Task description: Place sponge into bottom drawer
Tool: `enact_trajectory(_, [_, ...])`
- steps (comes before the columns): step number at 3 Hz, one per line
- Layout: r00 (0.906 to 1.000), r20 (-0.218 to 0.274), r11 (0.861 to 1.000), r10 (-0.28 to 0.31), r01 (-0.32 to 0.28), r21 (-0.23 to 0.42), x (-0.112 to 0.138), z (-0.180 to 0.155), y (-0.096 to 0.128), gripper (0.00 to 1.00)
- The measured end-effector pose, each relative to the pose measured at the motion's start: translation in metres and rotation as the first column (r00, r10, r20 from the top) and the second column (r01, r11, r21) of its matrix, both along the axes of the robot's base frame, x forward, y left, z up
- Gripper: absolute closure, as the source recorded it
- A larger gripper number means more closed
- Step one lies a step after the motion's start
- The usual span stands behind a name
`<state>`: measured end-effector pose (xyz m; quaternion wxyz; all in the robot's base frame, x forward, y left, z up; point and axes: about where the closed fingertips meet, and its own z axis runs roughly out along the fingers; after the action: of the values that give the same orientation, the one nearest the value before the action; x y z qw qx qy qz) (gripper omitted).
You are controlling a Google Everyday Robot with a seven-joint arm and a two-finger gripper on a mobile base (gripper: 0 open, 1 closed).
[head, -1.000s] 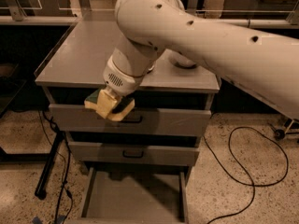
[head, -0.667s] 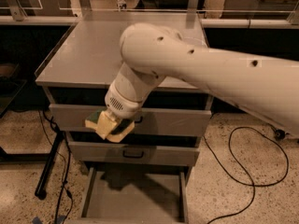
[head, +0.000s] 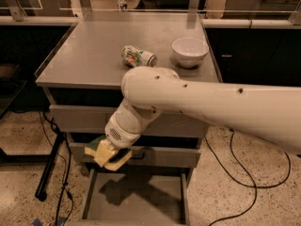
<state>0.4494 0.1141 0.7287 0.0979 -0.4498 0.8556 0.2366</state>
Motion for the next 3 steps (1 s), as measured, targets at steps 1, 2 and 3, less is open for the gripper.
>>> enact_trajectory(1, [0.9978,-0.065,1.000,-0.007,0.007,0.001,-0.021,-0.029,0.008,1.00])
enact_trajectory(2, [0.9925,-0.111,0.999,-0.051,0.051,-0.009,-0.042,-0.085,0.012,1.00])
enact_trajectory(3, [0.9925,-0.112,0.999,-0.051,0.050,-0.010,-0.043,-0.085,0.012,1.00])
